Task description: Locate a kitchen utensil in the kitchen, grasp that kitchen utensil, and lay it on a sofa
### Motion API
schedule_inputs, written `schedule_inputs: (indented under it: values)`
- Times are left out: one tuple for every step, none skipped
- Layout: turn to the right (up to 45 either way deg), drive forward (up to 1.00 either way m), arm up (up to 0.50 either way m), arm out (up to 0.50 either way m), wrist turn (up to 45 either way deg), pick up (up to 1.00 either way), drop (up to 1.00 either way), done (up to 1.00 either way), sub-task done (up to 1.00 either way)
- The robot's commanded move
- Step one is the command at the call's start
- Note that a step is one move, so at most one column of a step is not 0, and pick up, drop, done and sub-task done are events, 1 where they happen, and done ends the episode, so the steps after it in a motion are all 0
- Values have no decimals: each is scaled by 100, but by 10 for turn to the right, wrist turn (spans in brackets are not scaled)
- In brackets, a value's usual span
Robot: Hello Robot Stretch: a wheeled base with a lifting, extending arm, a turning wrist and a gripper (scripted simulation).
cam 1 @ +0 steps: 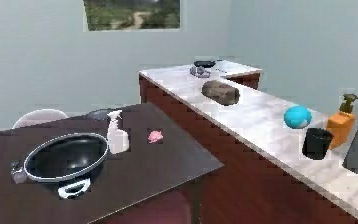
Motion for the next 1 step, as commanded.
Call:
schedule_inputs:
  values:
    - [-450,0,0,0,0,0,0,0,0]
